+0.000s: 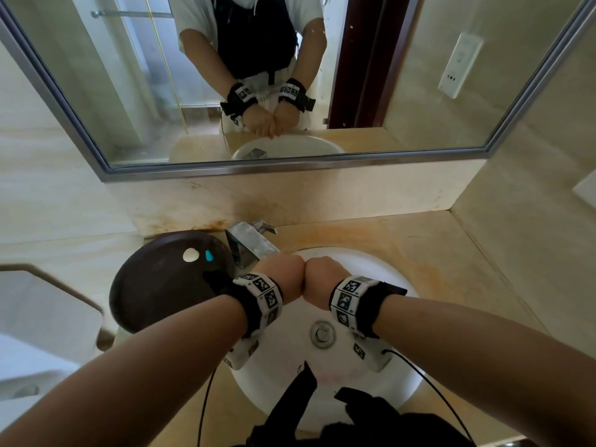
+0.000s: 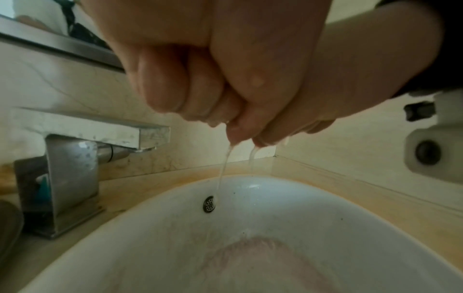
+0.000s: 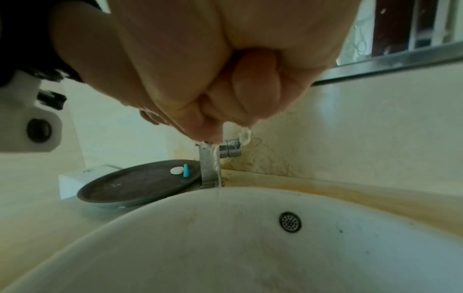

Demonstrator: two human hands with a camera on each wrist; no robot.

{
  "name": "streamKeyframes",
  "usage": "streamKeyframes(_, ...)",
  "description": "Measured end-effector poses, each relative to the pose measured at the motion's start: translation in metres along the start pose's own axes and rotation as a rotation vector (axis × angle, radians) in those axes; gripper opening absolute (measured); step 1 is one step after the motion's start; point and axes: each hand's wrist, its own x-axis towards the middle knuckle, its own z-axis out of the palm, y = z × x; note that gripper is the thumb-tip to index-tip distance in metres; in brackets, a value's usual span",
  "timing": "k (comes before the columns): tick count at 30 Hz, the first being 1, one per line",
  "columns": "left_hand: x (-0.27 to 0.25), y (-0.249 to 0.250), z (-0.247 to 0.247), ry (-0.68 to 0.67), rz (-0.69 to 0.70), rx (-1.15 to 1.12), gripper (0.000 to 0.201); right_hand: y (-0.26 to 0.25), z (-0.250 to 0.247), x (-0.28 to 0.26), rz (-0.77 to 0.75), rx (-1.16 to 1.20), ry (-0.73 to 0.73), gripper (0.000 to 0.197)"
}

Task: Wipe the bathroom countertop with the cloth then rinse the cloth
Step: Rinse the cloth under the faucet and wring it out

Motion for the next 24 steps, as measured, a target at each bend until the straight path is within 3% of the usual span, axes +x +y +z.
streamKeyframes(2,0.002,-0.002,0.004,-0.017,0.035,-0.073,0.01,0.003,0.002,-0.001,-0.019,-0.009,0.005,0.02)
streamKeyframes(4,0.004,-0.007,0.012,0.006,0.076,-0.187,0.017,0.008,0.003,-0.002,-0.065,0.054,0.016,0.007)
streamKeyframes(7,0.001,-0.014,0.02,0.098,0.104,-0.404,0.033,0.017,0.006,-0.005,-0.196,0.18,0.057,0.043)
streamKeyframes(8,-0.002,-0.014,0.021,0.122,0.109,-0.451,0.039,0.02,0.009,-0.005,-0.234,0.203,0.084,0.046)
streamKeyframes(12,-0.008,-0.016,0.019,0.176,0.091,-0.593,0.059,0.025,0.016,-0.005,-0.305,0.235,0.207,0.034)
streamKeyframes(15,-0.006,-0.02,0.021,0.127,0.102,-0.651,0.077,0.028,0.018,-0.003,-0.323,0.257,0.17,0.025)
streamKeyframes(18,-0.004,-0.02,0.024,0.106,0.138,-0.709,0.099,0.028,0.015,-0.002,-0.28,0.304,0.165,0.024)
streamKeyframes(21,-0.008,-0.02,0.02,0.239,0.069,-0.824,0.117,0.031,0.009,0.001,-0.121,0.448,0.213,0.035)
streamKeyframes(24,-0.017,-0.019,0.022,0.504,0.151,-0.359,0.099,0.033,0.004,0.001,0.078,0.811,0.074,0.037)
